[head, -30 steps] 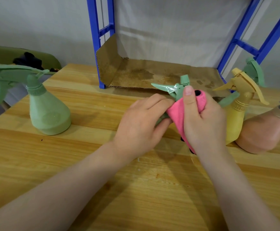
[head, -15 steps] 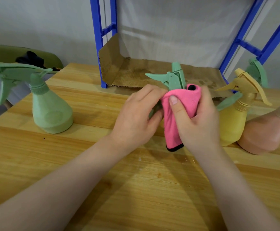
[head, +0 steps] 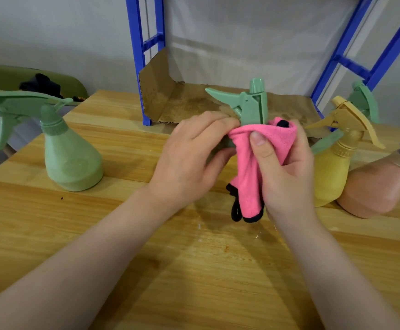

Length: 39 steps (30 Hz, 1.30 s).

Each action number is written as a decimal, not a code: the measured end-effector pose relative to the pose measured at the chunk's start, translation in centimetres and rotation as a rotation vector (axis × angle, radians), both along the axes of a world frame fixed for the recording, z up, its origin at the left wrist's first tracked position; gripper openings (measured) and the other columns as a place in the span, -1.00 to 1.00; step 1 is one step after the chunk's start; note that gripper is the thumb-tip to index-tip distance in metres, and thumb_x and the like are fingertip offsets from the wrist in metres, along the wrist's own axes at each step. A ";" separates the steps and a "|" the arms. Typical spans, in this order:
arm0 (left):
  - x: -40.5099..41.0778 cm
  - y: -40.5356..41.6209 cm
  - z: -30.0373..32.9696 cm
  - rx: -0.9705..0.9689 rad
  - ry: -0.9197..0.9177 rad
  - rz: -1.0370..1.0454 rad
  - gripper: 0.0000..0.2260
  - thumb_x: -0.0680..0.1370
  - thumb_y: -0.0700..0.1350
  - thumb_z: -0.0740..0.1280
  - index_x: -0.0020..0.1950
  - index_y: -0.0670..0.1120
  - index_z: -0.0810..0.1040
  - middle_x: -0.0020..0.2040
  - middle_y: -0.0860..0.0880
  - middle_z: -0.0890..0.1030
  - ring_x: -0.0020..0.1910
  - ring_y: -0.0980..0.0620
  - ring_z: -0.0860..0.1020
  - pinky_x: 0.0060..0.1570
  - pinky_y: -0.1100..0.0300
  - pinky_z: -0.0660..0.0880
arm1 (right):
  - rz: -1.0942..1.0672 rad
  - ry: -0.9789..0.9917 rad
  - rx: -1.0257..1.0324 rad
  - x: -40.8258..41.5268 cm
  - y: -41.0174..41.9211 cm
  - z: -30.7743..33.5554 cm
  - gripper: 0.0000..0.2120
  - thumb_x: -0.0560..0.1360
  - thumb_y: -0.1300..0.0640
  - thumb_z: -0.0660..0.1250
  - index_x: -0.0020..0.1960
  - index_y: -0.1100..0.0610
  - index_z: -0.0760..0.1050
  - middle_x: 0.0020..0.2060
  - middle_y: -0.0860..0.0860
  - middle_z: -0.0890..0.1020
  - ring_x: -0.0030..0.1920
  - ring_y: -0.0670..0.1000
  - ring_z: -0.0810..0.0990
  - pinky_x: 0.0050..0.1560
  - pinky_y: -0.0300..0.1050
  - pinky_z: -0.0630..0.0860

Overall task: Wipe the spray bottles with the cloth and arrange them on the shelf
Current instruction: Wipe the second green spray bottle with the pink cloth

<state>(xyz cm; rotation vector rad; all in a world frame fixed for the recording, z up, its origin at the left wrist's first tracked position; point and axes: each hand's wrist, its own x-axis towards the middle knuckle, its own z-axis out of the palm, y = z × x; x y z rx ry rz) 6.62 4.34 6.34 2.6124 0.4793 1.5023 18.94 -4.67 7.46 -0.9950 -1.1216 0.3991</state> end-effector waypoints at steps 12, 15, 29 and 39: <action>0.1 0.5 -0.4 -0.115 -0.081 -0.021 -0.77 0.56 -0.23 0.34 0.17 -0.31 0.53 0.09 -0.15 0.56 0.09 -0.02 0.51 0.11 0.12 0.47 | 0.090 0.323 -0.162 -0.8 -0.4 0.5 -0.80 0.45 0.24 0.46 0.02 0.03 0.57 -0.16 0.00 0.68 -0.24 -0.05 0.63 -0.27 -0.21 0.57; 0.2 0.5 -0.7 -0.103 -0.051 -0.027 -0.77 0.54 -0.27 0.36 0.19 -0.29 0.53 0.11 -0.14 0.56 0.12 -0.03 0.52 0.11 0.02 0.50 | -0.086 0.034 -0.144 -0.6 -0.2 0.0 -0.78 0.47 0.23 0.48 0.00 -0.03 0.54 -0.16 -0.15 0.67 -0.13 -0.14 0.64 -0.12 -0.17 0.58; 0.2 0.8 -0.5 -0.155 -0.103 -0.045 -0.78 0.55 -0.28 0.37 0.17 -0.32 0.53 0.08 -0.11 0.56 0.09 0.10 0.46 0.17 0.33 0.34 | 0.432 0.676 -0.271 -0.4 0.1 0.6 -0.77 0.45 0.12 0.39 0.04 0.23 0.59 -0.35 0.08 0.61 -0.43 -0.04 0.56 -0.38 -0.23 0.53; -0.3 1.1 -0.3 -0.065 -0.054 0.024 -0.76 0.58 -0.17 0.34 0.19 -0.27 0.53 0.11 -0.12 0.56 0.10 -0.08 0.53 0.04 -0.08 0.51 | 0.181 0.537 -0.206 -0.5 0.1 -0.2 -0.89 0.53 0.30 0.36 0.03 0.15 0.52 -0.24 0.04 0.61 -0.33 -0.07 0.53 -0.33 -0.24 0.48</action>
